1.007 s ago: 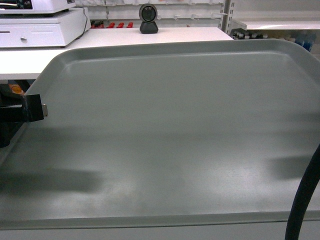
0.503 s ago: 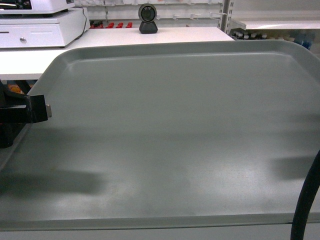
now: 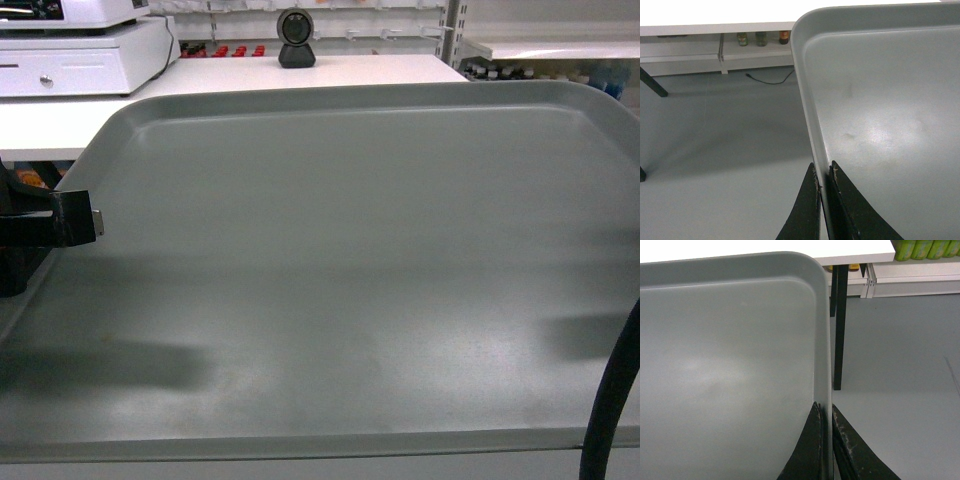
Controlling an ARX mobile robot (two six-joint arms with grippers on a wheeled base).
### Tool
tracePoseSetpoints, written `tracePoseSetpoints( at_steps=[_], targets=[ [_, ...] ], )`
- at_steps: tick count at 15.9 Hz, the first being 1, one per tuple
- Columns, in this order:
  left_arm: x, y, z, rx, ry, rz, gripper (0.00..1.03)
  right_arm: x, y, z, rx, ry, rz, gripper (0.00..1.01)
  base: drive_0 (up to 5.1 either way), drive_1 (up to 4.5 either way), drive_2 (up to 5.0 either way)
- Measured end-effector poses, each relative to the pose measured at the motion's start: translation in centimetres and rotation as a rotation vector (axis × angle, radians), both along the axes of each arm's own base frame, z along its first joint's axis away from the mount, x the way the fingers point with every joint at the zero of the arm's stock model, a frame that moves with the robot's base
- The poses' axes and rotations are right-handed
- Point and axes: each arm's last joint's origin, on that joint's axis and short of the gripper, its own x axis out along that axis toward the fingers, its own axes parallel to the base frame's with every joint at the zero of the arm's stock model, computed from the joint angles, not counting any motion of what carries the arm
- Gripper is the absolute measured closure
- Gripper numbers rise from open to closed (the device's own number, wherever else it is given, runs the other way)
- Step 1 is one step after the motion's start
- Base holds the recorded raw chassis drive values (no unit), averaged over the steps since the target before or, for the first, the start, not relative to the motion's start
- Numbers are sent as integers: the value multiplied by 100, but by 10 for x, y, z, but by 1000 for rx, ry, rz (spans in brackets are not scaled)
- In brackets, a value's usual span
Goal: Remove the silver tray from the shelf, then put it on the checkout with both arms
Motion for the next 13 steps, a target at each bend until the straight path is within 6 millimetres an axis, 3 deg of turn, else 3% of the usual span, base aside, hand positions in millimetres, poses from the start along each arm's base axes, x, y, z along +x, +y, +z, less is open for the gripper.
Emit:
tracePoseSetpoints(
  at_steps=[13],
  targets=[
    [0, 0, 1, -2, -7, -1, 99, 0, 0, 1, 0, -9, 0, 98, 4, 434, -426]
  ],
)
